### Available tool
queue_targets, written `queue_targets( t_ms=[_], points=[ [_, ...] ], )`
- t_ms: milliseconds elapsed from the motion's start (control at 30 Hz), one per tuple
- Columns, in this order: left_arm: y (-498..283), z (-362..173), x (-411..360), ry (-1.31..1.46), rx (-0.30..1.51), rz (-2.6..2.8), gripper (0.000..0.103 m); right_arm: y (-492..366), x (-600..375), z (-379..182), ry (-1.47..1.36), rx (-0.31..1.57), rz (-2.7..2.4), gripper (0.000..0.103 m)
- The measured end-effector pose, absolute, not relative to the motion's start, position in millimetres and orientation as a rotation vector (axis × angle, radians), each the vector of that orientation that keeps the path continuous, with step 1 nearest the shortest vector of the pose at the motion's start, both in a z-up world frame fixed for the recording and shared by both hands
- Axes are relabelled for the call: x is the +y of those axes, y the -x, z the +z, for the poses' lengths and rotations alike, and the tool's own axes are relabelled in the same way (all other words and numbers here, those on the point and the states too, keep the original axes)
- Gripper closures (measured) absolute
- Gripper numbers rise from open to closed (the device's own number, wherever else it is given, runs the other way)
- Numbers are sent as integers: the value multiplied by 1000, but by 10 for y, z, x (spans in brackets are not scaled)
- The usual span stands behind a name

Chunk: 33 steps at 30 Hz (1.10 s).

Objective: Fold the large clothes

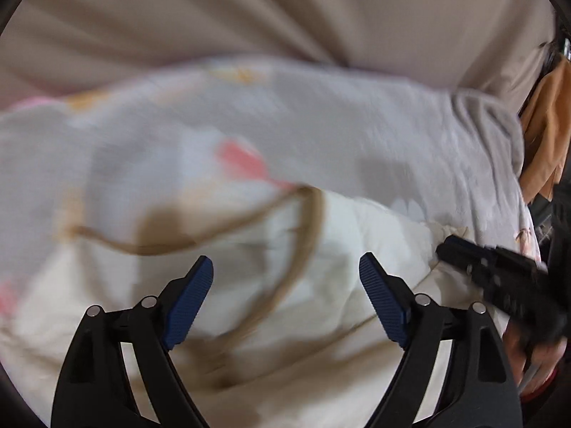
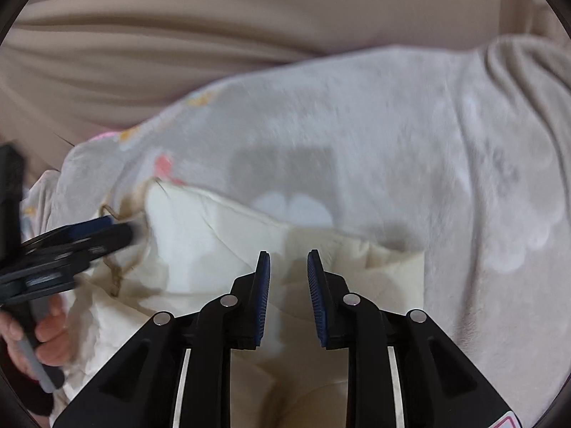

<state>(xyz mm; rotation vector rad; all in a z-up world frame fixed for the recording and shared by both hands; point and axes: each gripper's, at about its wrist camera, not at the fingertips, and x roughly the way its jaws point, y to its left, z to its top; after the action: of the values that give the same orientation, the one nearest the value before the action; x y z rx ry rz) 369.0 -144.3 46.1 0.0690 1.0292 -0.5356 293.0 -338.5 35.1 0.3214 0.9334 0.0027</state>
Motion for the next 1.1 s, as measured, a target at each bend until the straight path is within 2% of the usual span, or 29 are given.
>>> queue_targets(
  t_ms=[67, 133, 200, 300, 400, 467, 500, 567, 633, 800, 833, 900, 1033, 1100],
  points=[
    [-3756, 305, -1602, -96, 1058, -512, 49, -2929, -3420, 232, -328, 945, 28, 80],
    [-3778, 324, -1609, -112, 1012, -466, 69, -2940, -3426, 162, -293, 950, -1, 103],
    [-3806, 387, -1523, -120, 958, -436, 103, -2936, -3537, 60, -278, 965, -42, 103],
    [-3954, 267, -1381, -141, 960, -363, 103, -2856, -3706, -36, -339, 940, -20, 103],
    [-3879, 385, -1219, -98, 933, -390, 103, -2840, -3632, 74, -283, 939, -52, 103],
    [-3763, 575, -969, -46, 901, -441, 101, -2751, -3542, 290, -259, 882, -48, 91],
    [-3706, 658, -846, -39, 884, -455, 101, -2720, -3478, 392, -254, 853, -27, 90],
    [-3600, 771, -670, -74, 859, -436, 99, -2722, -3248, 627, -240, 813, 55, 90],
    [-3545, 796, -548, -104, 859, -404, 94, -2854, -2911, 737, -207, 836, 149, 90],
    [-3664, 604, -292, -213, 899, -241, 93, -3490, -2182, 440, -72, 991, 180, 90],
    [-3725, 516, -227, -218, 914, -216, 93, -3660, -2129, 303, -54, 1019, 149, 92],
    [-3903, 324, -103, -243, 937, -139, 90, -3850, -2180, 134, -60, 1023, 108, 103],
    [-4005, 299, 62, -146, 930, -159, 91, -3789, -2466, 201, -275, 933, 133, 103],
    [-3974, 346, 63, -123, 896, -162, 87, -3712, -2349, 287, -224, 908, 190, 97]
  ],
)
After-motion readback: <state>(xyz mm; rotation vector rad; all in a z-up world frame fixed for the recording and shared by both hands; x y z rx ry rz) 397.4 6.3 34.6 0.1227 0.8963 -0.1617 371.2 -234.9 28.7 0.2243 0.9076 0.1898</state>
